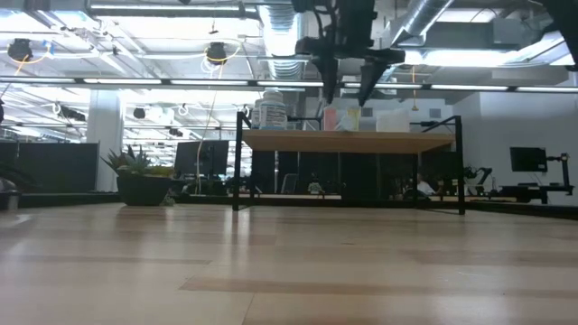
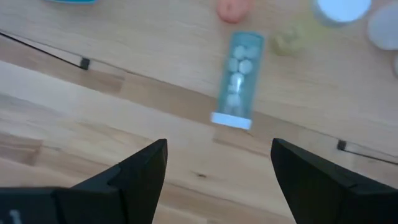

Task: Pick and place medicine bottles onto shelf by color
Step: Put the blue pill bottle on the shelf

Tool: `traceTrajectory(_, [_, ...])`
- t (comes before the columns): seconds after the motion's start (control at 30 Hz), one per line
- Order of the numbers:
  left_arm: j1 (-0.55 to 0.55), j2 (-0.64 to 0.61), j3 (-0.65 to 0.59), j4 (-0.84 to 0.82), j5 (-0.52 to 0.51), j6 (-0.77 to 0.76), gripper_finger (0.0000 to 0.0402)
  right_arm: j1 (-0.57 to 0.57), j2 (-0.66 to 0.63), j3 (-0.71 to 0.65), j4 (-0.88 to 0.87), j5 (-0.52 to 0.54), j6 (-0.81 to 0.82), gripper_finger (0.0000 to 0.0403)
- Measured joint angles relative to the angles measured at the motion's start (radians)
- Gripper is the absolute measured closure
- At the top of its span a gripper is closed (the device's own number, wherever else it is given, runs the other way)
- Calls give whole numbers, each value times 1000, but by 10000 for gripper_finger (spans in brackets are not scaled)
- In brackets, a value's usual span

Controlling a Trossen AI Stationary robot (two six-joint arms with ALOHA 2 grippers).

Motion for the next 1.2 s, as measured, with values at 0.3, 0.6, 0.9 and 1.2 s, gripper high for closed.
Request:
traceTrajectory(0.3, [0, 0, 0, 0, 0, 1, 205, -13, 3, 1, 21, 29, -38, 97])
traceTrajectory(0.6, [0, 0, 0, 0, 0, 2, 205, -49, 3, 1, 27, 29, -84, 97])
traceTrajectory(0.9, [0, 0, 0, 0, 0, 1, 205, -37, 3, 0, 35, 25, -125, 97])
traceTrajectory(1.2, [0, 0, 0, 0, 0, 1, 205, -11, 3, 0, 28, 54, -122, 97])
